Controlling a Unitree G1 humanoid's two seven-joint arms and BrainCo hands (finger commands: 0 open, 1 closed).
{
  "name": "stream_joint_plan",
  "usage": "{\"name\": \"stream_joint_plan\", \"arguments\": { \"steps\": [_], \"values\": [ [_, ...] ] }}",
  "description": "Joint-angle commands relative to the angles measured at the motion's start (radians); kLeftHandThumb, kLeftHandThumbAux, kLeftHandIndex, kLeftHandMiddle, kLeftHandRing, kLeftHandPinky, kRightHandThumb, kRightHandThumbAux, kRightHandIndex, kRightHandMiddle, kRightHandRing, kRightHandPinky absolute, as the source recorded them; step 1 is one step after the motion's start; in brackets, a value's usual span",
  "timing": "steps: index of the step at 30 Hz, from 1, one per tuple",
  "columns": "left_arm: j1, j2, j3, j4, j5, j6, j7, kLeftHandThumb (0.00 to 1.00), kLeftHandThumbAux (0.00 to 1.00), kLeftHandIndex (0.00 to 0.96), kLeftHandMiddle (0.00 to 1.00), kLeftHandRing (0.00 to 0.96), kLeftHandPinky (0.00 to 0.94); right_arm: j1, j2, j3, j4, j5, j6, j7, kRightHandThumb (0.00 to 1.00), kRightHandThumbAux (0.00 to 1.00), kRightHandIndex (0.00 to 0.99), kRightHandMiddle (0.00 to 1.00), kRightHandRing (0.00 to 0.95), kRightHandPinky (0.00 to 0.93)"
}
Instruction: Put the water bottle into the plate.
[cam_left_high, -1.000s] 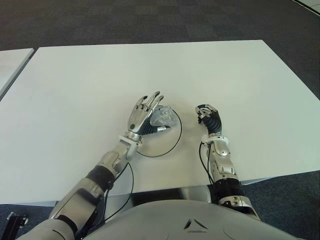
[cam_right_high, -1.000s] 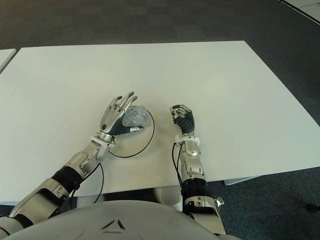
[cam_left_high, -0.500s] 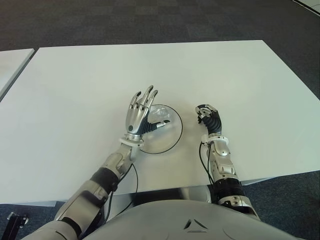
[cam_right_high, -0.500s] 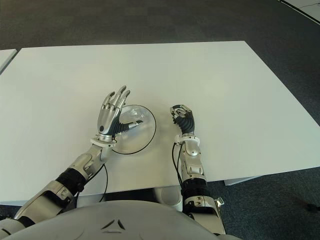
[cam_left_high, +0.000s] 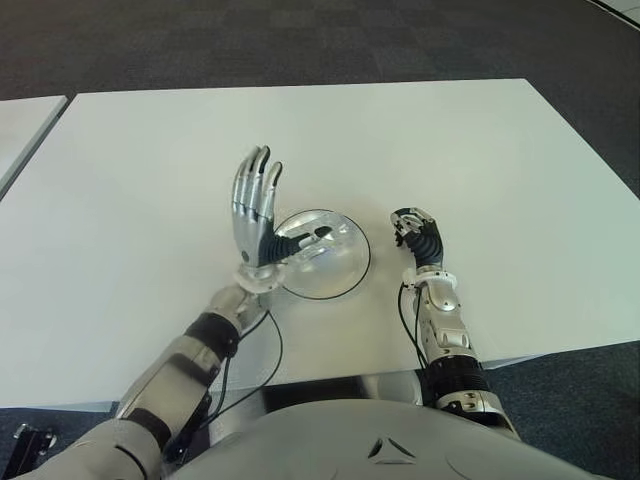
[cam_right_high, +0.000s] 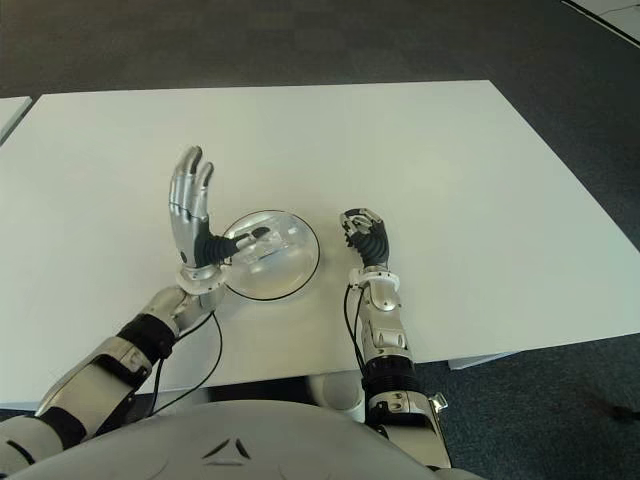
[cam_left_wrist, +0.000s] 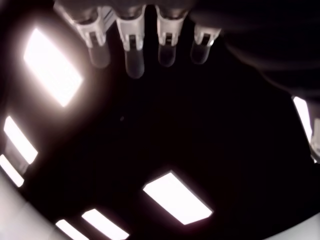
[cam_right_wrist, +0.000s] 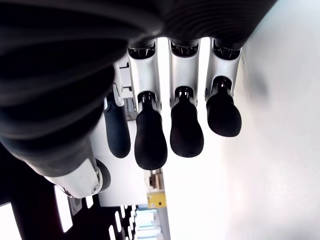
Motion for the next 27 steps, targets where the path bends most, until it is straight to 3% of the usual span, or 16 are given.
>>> {"name": "stream_joint_plan", "arguments": {
  "steps": [1,5,12,24,27],
  "values": [
    [0.029,-0.011,0.045,0.000,0.083,-0.096,0.014,0.003,0.444,0.000,0.000,0.000,0.000,0.051,0.009,-0.004,0.058,0.008,0.077,0.000,0.705,0.728,0.437,0.746,0.729,0.728],
    [0.062,-0.030,0.073,-0.011,0.121,-0.119,0.014,0.000,0.451,0.000,0.000,0.000,0.000,0.051,0.011,-0.004,0.059,0.005,0.075,-0.003,0.705,0.728,0.437,0.745,0.727,0.725],
    [0.057,-0.048,0.112,0.028,0.145,-0.159,0.014,0.000,0.452,0.000,0.000,0.000,0.000,0.052,0.012,-0.004,0.059,0.004,0.066,-0.002,0.705,0.728,0.437,0.748,0.730,0.728],
    [0.054,-0.065,0.190,-0.002,0.172,-0.120,0.014,0.000,0.467,0.000,0.000,0.000,0.000,0.055,0.011,-0.003,0.058,-0.005,0.071,-0.017,0.704,0.729,0.438,0.750,0.732,0.731],
    [0.093,-0.089,0.202,-0.003,0.169,-0.118,0.014,0.000,0.475,0.000,0.000,0.000,0.000,0.056,0.011,-0.004,0.057,-0.005,0.075,-0.020,0.704,0.729,0.437,0.749,0.733,0.734]
  ]
}}
